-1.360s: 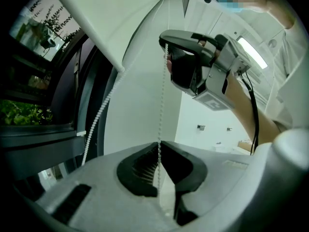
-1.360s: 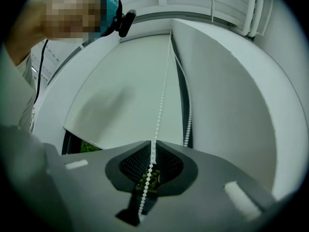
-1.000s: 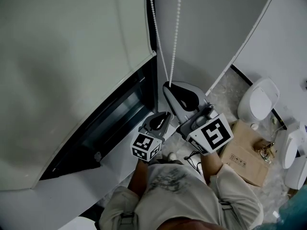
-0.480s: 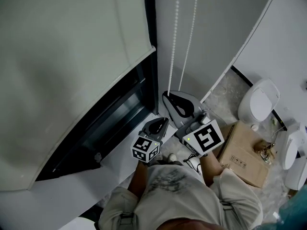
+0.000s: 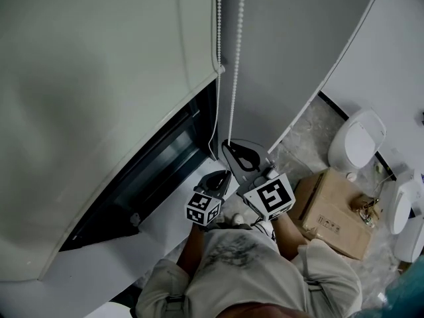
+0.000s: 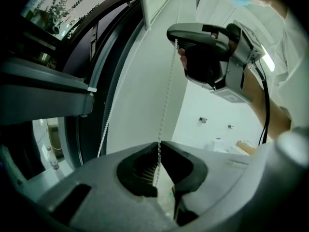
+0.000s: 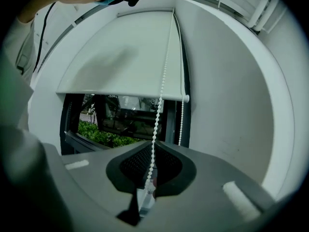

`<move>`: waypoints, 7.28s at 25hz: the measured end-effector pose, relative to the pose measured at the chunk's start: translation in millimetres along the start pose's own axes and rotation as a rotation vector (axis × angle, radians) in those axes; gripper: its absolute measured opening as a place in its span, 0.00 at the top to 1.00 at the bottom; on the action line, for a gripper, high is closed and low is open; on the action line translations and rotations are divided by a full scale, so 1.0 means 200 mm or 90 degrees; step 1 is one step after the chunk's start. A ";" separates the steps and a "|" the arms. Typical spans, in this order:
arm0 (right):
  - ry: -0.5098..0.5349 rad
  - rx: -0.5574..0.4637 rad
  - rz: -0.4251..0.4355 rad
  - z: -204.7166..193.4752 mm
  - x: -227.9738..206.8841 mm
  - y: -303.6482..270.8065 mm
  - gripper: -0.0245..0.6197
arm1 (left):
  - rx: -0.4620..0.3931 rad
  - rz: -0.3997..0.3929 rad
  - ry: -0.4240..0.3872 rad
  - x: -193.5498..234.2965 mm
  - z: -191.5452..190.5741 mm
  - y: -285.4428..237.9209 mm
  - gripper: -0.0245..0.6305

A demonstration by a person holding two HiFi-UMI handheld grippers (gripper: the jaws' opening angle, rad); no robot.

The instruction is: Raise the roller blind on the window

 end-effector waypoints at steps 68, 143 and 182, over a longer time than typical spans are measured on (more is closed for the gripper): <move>-0.027 0.101 -0.007 -0.41 0.09 0.02 0.93 | -0.285 0.037 -0.188 -0.08 1.28 0.35 0.93; -0.070 0.052 -0.005 -0.39 0.04 0.17 0.86 | -0.106 0.067 -0.070 0.12 0.54 0.15 0.93; 0.027 -0.094 -0.009 0.35 0.00 -0.08 0.94 | -0.090 0.031 -0.060 0.05 0.43 0.11 0.93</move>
Point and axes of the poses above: the fingertips, and each gripper's own axes: y backward along the fingers, x to its left, z out of its top, the point moved 5 cm from there along y, backward along the fingers, and after that the axes turned 8 degrees about -y, right-handed, at the moved point
